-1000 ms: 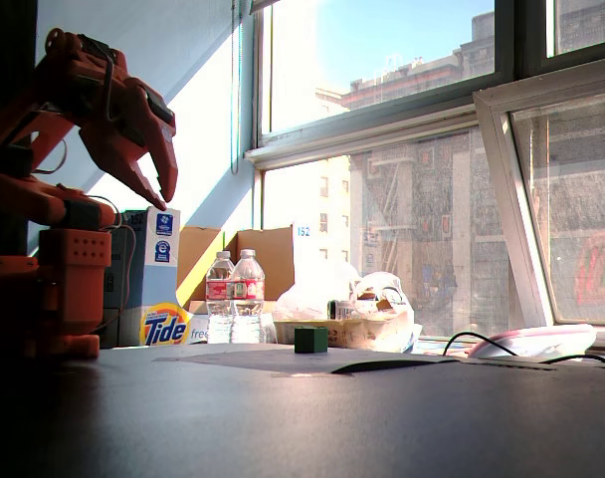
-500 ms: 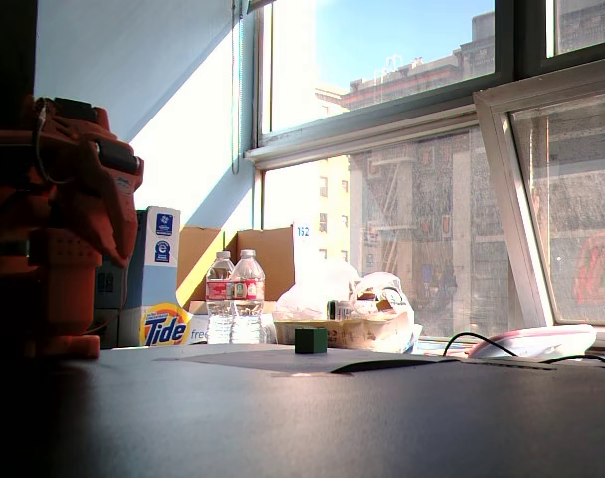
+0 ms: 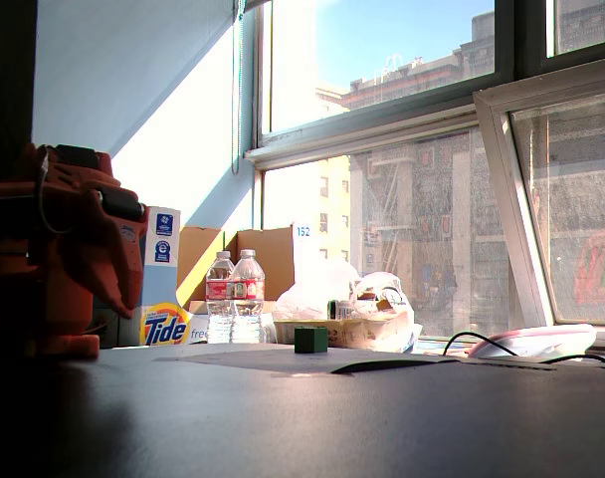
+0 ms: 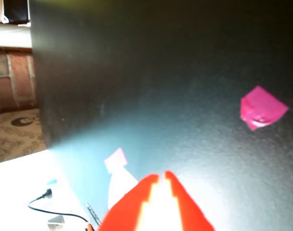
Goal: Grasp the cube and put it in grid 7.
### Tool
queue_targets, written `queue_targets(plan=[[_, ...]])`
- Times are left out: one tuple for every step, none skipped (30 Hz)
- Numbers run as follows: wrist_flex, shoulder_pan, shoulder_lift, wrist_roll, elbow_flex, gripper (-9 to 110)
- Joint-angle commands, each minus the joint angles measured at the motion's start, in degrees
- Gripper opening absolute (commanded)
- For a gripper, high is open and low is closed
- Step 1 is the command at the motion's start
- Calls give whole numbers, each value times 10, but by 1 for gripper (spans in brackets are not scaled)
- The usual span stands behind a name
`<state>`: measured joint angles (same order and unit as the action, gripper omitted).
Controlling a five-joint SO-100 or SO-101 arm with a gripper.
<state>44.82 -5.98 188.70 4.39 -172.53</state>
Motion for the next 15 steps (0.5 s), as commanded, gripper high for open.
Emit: queue_targets(plan=[[-18,-2,5,1,-8,0],[-22,-3,5,2,-14,0],[-24,-3,5,4,-20,0],[-28,-3,5,5,-28,0],[-34,-4,5,6,-37,0],[-40,-6,5,7,-47,0],[-47,-7,5,10,-56,0],[-53,-7,5,11,-65,0],[-47,-8,5,11,-67,0],[-43,-8,5,7,-67,0],[-40,-8,5,6,-68,0],[-40,-8,5,6,-68,0],[-37,-8,5,6,-68,0],[-32,-7,5,6,-68,0],[-25,-5,5,6,-69,0]])
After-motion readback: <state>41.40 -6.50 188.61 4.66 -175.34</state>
